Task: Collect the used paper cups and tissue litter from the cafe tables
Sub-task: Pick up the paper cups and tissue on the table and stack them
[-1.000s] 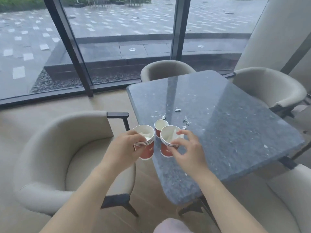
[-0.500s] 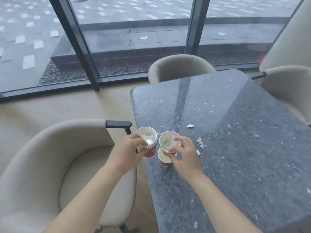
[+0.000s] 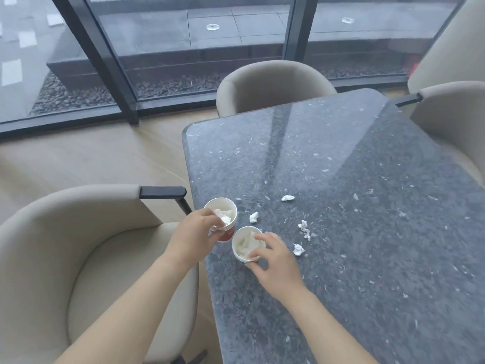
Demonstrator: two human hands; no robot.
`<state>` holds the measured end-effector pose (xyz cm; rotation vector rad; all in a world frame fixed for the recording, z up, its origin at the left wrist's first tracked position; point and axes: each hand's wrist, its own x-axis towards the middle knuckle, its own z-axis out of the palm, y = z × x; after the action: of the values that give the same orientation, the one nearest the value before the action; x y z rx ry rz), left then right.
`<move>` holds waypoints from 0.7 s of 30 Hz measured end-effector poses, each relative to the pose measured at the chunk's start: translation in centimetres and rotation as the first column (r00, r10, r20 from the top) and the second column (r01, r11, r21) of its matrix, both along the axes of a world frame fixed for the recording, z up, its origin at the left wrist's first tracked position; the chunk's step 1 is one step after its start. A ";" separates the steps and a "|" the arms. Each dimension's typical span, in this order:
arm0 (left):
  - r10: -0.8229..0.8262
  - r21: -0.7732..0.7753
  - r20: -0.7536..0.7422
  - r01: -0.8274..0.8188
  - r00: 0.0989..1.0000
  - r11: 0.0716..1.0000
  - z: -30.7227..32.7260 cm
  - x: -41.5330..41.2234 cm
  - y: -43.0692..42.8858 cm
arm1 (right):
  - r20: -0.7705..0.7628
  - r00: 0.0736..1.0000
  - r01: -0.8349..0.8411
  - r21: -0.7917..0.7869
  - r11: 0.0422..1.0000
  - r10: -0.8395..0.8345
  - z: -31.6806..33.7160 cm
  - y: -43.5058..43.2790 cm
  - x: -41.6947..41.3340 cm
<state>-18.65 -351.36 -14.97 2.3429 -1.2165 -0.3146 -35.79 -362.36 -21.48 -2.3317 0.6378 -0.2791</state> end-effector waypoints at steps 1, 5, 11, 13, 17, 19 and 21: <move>-0.013 0.008 -0.001 0.013 1.000 1.000 -0.3 0.1 -0.4 | 0.022 1.000 0.002 0.016 1.000 -0.003 0.2 -0.3 0.0; -0.052 0.030 -0.012 0.052 0.999 0.998 -1.0 0.6 -1.7 | 0.137 0.989 0.055 0.044 0.998 -0.060 1.2 -1.5 0.2; -0.061 0.058 0.005 0.060 0.998 0.996 -2.4 1.4 -3.1 | 0.118 0.984 0.130 0.019 0.991 -0.131 0.7 -4.9 1.9; -0.074 0.089 -0.002 0.074 0.997 0.993 -2.9 1.7 -3.6 | 0.069 0.990 0.120 0.011 0.993 -0.121 -0.3 -6.1 2.9; -0.127 0.117 -0.008 0.127 0.992 0.985 -3.5 1.9 -4.1 | -0.082 0.996 0.045 -0.014 0.999 -0.046 -2.6 -8.0 4.9; -0.146 0.083 -0.006 0.146 0.989 0.986 -3.6 2.0 -4.2 | -0.171 0.985 0.002 -0.008 1.000 -0.003 -3.7 -8.5 5.6; -0.134 0.044 -0.011 0.134 0.991 0.990 -3.6 2.1 -4.3 | -0.219 0.975 -0.031 -0.007 0.999 0.029 -4.8 -8.8 6.2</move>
<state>-16.55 -355.67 -18.57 2.2997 -1.3799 -0.3999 -29.57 -371.20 -26.26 -2.3996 0.7072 -0.0099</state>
